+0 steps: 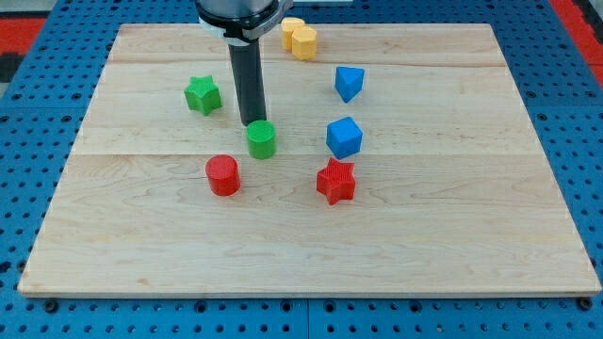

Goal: Place the green circle towards the left

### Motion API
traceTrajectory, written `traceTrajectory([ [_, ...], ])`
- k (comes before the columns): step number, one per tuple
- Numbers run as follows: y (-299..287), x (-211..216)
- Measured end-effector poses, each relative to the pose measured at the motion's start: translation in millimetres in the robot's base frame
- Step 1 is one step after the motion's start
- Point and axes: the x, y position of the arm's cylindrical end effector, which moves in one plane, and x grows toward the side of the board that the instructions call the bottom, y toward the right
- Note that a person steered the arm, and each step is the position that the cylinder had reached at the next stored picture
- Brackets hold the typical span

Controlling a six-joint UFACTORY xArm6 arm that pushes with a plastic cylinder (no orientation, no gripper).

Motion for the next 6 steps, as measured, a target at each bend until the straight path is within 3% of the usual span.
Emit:
traceTrajectory([
  [2,71,9],
  [5,14,31],
  [6,47,64],
])
